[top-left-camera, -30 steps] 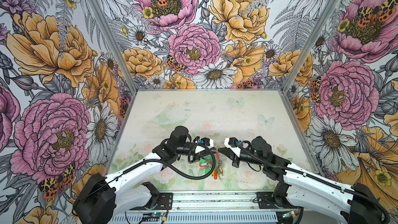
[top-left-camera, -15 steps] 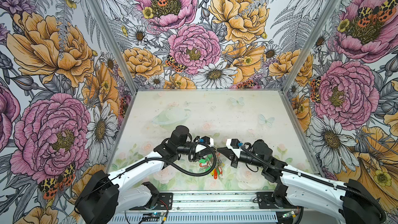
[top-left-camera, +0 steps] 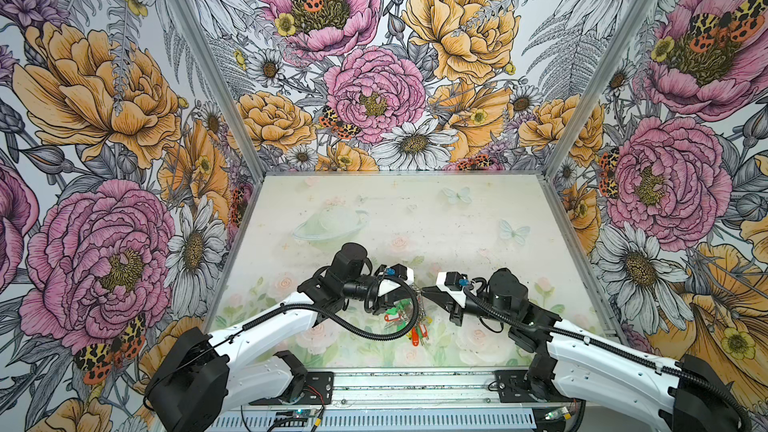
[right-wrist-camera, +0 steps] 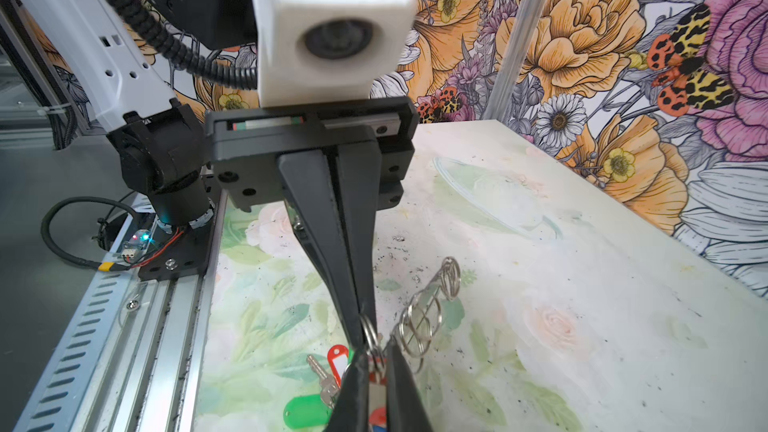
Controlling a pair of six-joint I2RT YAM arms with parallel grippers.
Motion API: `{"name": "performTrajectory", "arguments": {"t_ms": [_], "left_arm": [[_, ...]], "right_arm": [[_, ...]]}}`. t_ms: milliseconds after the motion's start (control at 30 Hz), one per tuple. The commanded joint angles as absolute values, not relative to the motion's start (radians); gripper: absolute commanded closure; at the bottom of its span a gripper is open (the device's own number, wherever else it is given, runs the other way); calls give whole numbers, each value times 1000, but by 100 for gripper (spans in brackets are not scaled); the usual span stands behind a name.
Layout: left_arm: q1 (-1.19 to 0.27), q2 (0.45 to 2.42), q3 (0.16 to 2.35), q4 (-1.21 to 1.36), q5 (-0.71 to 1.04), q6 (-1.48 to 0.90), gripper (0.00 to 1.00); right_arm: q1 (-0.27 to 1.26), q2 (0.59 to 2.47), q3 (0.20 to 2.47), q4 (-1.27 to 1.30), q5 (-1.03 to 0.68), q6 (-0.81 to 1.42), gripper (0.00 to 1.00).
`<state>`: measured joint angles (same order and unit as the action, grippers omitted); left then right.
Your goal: Put the keys on the keyring
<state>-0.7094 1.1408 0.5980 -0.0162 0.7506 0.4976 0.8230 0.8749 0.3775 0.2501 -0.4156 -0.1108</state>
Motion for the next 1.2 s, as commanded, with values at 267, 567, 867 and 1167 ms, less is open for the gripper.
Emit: {"name": "performTrajectory", "arguments": {"t_ms": [267,567,867,1167], "left_arm": [[-721,1131,643,-53,739,532,100],[-726,1134,644,-51,745,533,100],[-727,1140,642,-51,737,529,100],[-696,1123,595,41,722,476,87]], "right_arm": [[820,916,457,177,-446,-138,83],[822,956,472,191,-454,-148,82],[822,961,474,223,-465,-133,100],[816,923,438,303,-375,-64,100]]}}
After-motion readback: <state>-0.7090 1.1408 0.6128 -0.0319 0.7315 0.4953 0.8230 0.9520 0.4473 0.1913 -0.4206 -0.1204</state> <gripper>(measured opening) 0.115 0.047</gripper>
